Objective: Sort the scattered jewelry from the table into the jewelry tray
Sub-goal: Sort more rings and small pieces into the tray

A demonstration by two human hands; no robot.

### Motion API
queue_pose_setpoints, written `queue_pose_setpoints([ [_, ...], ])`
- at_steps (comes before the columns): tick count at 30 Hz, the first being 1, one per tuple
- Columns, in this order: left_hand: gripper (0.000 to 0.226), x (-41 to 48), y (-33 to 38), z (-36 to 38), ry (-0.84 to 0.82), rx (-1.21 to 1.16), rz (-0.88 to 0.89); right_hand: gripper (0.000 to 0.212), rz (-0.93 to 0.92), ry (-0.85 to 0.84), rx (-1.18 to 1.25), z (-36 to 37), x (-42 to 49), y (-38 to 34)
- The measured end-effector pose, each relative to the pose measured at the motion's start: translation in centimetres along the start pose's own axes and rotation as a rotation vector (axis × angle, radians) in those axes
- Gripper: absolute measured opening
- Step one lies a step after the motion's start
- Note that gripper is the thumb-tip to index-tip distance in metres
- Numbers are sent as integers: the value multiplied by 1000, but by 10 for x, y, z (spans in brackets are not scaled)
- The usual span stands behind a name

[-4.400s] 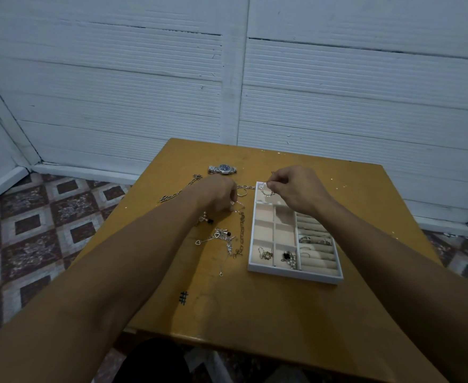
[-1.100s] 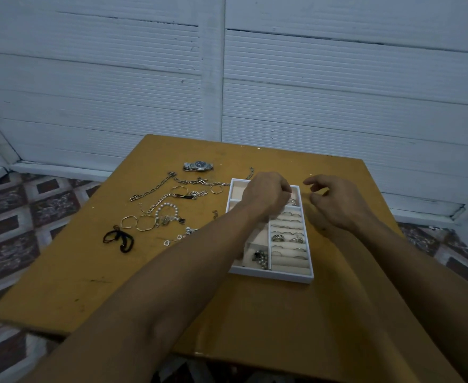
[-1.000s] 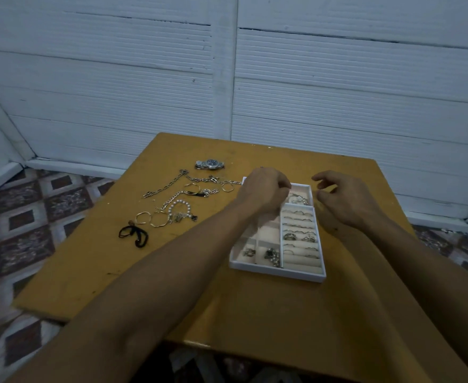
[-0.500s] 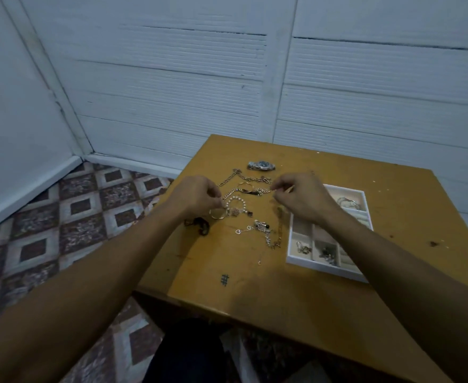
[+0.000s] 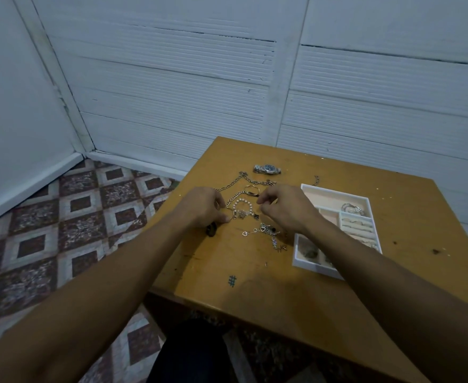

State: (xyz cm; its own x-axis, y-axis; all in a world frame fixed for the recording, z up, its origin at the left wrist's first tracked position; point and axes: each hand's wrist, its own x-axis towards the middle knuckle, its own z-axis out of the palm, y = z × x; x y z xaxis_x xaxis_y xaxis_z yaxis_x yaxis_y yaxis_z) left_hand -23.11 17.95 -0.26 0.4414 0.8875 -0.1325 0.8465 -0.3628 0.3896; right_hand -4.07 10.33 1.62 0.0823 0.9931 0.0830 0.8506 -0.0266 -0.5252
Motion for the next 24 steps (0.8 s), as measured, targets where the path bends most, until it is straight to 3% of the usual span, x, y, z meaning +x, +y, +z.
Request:
queue_pose_setpoints([
  [9, 45, 2, 1, 1, 8, -20, 0, 25, 6, 7, -20, 6, 5, 3],
  [14, 38, 5, 2, 3, -13, -71, -12, 27, 73, 76, -201, -7, 22, 15],
  [18, 52, 10, 2, 3, -51, -106, -31, 28, 155, 99, -314, -28, 36, 29],
  [24, 48, 15, 1, 1, -80, -101, -52, 23, 194, 76, -482, -32, 45, 46],
])
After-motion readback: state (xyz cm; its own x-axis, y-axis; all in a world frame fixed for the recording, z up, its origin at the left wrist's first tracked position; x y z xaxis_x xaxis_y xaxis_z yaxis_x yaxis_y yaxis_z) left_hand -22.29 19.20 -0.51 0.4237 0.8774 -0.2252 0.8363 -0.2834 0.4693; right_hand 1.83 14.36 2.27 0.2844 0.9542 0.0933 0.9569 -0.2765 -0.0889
